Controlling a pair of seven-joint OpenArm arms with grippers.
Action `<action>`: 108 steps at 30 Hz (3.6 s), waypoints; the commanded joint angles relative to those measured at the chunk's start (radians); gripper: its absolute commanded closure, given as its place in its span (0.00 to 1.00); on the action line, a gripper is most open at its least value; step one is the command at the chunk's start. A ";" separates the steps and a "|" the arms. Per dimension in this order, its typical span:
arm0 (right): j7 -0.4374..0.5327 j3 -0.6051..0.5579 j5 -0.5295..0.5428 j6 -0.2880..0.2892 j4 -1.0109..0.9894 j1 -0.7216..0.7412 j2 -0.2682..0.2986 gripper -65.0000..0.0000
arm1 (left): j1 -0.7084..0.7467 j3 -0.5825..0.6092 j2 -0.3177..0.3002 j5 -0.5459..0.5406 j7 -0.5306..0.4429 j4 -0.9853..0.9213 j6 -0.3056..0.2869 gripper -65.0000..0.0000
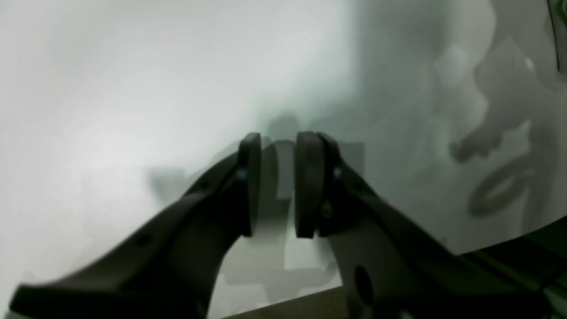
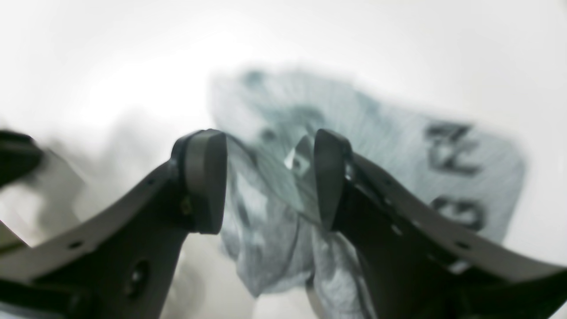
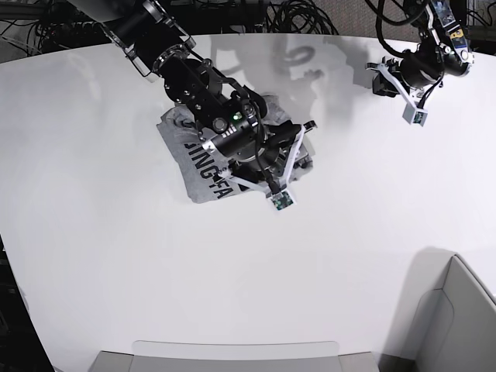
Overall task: Fold the T-shirt properly
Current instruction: 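Press and flatten the folded bundle with the right gripper, then grasp the bundle edges with both grippers, then flip the folded bundle over with both grippers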
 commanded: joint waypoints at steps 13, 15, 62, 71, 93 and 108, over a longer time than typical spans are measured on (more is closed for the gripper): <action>-0.065 0.300 0.003 -0.002 0.158 -0.098 0.111 0.71 | -0.003 0.000 -0.006 -0.012 -0.017 0.014 -0.002 0.80; -0.067 0.302 0.003 0.000 0.158 -0.136 0.123 0.79 | -0.003 0.000 -0.006 -0.012 -0.017 0.014 -0.002 0.80; -0.122 0.719 0.054 0.450 0.035 -0.090 0.163 1.00 | -0.083 0.359 0.054 -0.015 -0.201 0.190 -0.002 0.95; -0.094 0.800 0.054 0.450 -0.142 -0.105 0.214 1.00 | -0.115 0.661 0.051 -0.012 -0.258 0.190 -0.002 1.00; 0.029 0.463 0.051 0.749 -0.132 -0.222 0.189 1.00 | -0.281 0.671 0.006 0.482 -0.256 -0.069 0.001 1.00; 0.084 0.260 0.040 0.744 0.104 -0.317 0.166 1.00 | -0.550 0.615 0.081 0.476 -0.256 -0.175 -0.002 1.00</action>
